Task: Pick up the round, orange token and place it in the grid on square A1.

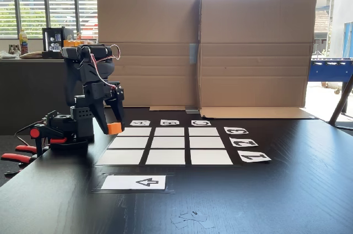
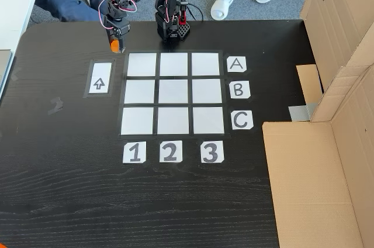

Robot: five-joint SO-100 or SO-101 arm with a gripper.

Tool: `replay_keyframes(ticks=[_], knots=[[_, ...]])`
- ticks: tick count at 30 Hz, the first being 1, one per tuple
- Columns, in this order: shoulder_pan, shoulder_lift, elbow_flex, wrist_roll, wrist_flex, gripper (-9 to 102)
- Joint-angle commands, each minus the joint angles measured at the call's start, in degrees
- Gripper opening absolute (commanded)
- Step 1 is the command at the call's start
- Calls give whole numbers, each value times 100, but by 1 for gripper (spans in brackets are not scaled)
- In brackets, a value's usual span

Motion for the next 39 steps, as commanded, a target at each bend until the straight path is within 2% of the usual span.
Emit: replay_keyframes(ticks=[1, 5, 10, 19, 39], knots=[[-229, 729, 677, 62, -132, 4], [-466, 1230, 1450, 123, -246, 5], [-598, 1494, 2276, 132, -800, 7], [-659, 1521, 3120, 141, -1433, 8], [-738, 589, 3243, 141, -2197, 11]])
